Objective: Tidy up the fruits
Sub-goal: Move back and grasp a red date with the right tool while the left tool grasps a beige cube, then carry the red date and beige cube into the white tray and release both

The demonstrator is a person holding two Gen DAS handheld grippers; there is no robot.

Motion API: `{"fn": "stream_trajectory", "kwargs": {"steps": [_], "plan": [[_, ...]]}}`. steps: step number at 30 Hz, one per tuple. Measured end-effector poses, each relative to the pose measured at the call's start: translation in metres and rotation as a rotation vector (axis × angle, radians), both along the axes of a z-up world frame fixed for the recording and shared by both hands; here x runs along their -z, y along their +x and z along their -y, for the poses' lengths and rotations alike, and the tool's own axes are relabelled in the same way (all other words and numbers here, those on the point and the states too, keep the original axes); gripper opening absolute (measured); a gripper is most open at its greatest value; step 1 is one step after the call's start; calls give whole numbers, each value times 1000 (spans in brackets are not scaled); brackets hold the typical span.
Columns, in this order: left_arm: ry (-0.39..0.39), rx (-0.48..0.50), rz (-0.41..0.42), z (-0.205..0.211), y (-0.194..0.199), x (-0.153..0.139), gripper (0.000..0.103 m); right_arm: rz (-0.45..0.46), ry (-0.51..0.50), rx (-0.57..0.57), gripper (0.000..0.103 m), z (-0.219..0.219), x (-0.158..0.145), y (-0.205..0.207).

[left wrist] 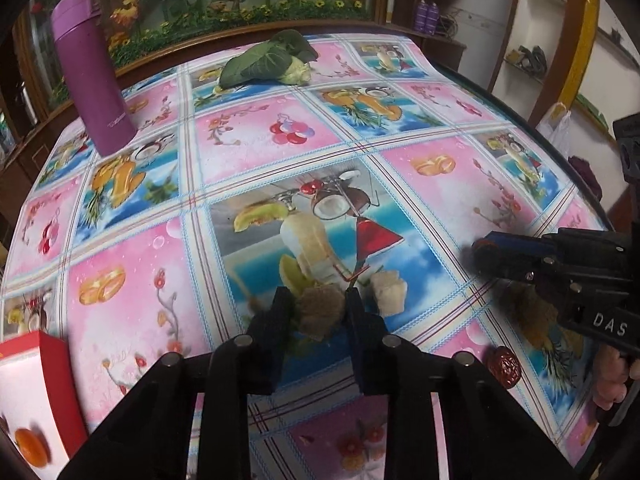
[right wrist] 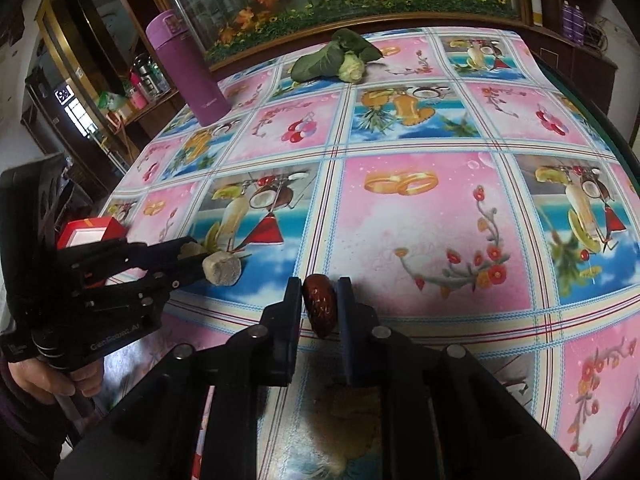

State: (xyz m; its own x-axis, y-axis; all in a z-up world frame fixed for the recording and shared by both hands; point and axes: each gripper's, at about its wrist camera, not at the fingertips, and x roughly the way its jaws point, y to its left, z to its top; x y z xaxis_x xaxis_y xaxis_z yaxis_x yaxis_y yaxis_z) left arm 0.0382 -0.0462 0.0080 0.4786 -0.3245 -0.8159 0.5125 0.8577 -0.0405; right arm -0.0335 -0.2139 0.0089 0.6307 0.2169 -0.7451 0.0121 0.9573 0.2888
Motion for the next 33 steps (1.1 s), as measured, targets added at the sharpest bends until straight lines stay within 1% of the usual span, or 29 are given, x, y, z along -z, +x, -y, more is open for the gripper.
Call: {"fn": "stream_trajectory", "kwargs": {"steps": [5, 7, 10, 13, 15, 19, 23, 27, 33], "plan": [[-31, -65, -17, -17, -12, -3, 26, 17, -8, 8, 19, -1, -2, -2], [-41, -93, -11, -25, -20, -7, 26, 33, -8, 5, 19, -3, -4, -3], [-62, -122, 12, -39, -38, -19, 26, 69, -9, 11, 19, -5, -9, -7], [-74, -144, 54, -54, -59, -34, 26, 97, -6, 31, 19, -5, -12, -11], [-70, -159, 88, -65, -73, -44, 26, 118, -2, 50, 19, -4, -15, -13], [-59, -184, 122, -87, -98, -52, 26, 137, 0, 77, 19, -10, -22, -19], [-67, -254, 135, -125, -115, -56, 26, 161, 13, 18, 19, -43, -26, -28], [-75, -339, 156, -166, -128, -62, 26, 170, 23, -75, 20, -92, -26, -35], [-74, -465, 207, -228, -151, -72, 26, 156, 46, -203, 20, -155, -25, -40]]}}
